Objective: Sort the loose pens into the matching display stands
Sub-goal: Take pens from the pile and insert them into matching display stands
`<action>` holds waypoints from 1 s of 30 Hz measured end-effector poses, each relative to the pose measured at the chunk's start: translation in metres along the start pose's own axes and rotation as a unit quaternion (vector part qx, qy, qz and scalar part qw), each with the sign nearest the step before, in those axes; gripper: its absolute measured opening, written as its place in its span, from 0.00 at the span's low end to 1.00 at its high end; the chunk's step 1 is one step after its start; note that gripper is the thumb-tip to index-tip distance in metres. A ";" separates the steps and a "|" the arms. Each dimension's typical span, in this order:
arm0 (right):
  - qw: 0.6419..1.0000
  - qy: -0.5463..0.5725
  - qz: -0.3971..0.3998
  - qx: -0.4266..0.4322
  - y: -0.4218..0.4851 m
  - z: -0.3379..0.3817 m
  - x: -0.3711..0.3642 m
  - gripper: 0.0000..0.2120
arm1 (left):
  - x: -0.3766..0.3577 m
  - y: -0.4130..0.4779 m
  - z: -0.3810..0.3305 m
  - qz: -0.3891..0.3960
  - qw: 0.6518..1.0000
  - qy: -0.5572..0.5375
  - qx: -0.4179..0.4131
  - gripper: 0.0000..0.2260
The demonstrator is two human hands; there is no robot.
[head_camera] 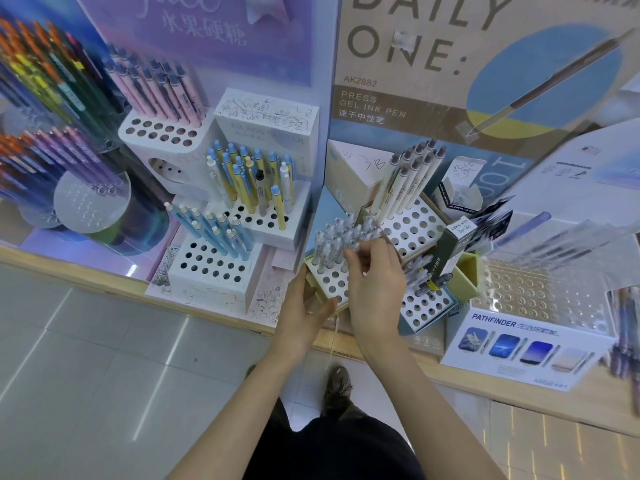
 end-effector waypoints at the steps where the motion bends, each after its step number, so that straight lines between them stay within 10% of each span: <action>1: 1.000 0.011 0.004 -0.005 0.000 -0.002 0.000 0.06 | 0.000 0.000 0.002 -0.009 1.000 -0.009 0.003 0.30; 18: 0.979 0.032 0.173 0.107 -0.042 -0.028 0.001 0.17 | -0.002 -0.020 0.005 -0.115 0.992 -0.035 0.027 0.20; 23: 0.986 0.011 0.163 0.027 -0.075 -0.081 0.052 0.17 | -0.002 -0.035 0.022 -0.119 0.989 0.040 0.073 0.14; 30: 0.976 -0.085 0.102 -0.175 -0.142 -0.199 0.172 0.06 | -0.060 -0.071 0.068 0.068 0.980 0.169 0.086 0.09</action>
Point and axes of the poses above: each hand's wrist, its own y-axis towards the middle knuckle, its own x-axis out of the back of the hand, z = x × y, the point moved 9 cm from there along y, towards the middle knuckle, and after that the axes turned 4 degrees about -y, right-handed, at the moved point
